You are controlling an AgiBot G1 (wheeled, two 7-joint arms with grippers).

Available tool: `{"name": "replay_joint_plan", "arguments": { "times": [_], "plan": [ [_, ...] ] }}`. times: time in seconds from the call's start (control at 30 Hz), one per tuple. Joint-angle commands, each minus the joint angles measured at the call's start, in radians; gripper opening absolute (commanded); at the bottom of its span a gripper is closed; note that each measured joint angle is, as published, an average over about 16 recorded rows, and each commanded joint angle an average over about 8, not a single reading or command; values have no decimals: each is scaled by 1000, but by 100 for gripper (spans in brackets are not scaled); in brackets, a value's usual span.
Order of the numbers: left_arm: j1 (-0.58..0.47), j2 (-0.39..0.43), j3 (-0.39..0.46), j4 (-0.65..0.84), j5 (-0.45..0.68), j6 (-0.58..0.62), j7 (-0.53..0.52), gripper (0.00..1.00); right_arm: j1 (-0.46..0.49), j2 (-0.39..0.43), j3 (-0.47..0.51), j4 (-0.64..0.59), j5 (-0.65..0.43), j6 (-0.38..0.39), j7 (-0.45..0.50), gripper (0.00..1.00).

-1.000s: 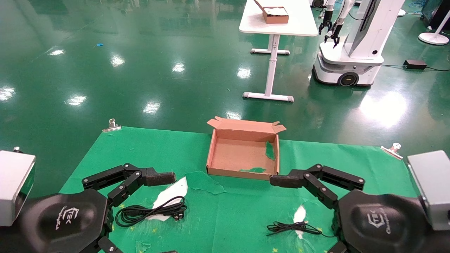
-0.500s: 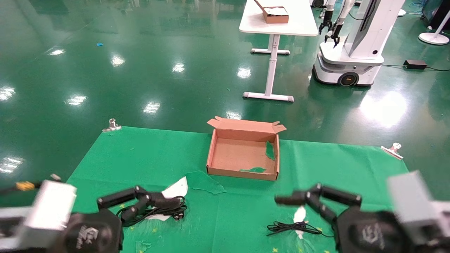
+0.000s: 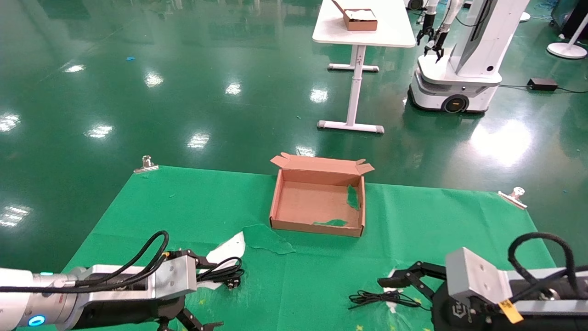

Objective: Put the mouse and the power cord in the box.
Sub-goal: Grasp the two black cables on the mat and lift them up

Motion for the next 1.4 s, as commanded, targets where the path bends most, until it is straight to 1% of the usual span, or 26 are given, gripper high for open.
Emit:
{"name": "replay_joint_plan", "arguments": {
  "times": [0.03,0.17,0.3,0.4,0.57,0.7,0.83,1.4],
  "plan": [
    [-13,13,16,-4,46,-14,-18,100,6,-7,-2,-7,-6,-1,-3,100],
    [-14,19,21,4,73,-28,-2,100,-5,-4,-2,-2,5,-3,1,100],
    [-29,56,49,24,192,-85,-8,100,-30,3,-1,15,17,3,5,100],
    [-49,103,75,62,300,-136,-32,100,-51,12,2,33,25,12,11,100],
    [-89,191,118,167,459,-202,-67,100,-79,32,9,51,42,22,19,100],
    [-115,242,142,252,543,-235,-82,100,-99,47,15,54,57,26,17,100],
    [-129,270,154,315,577,-254,-79,100,-108,54,18,56,64,28,15,100],
    [-141,338,175,485,623,-331,-27,100,-102,60,10,60,54,24,33,100]
  ]
}}
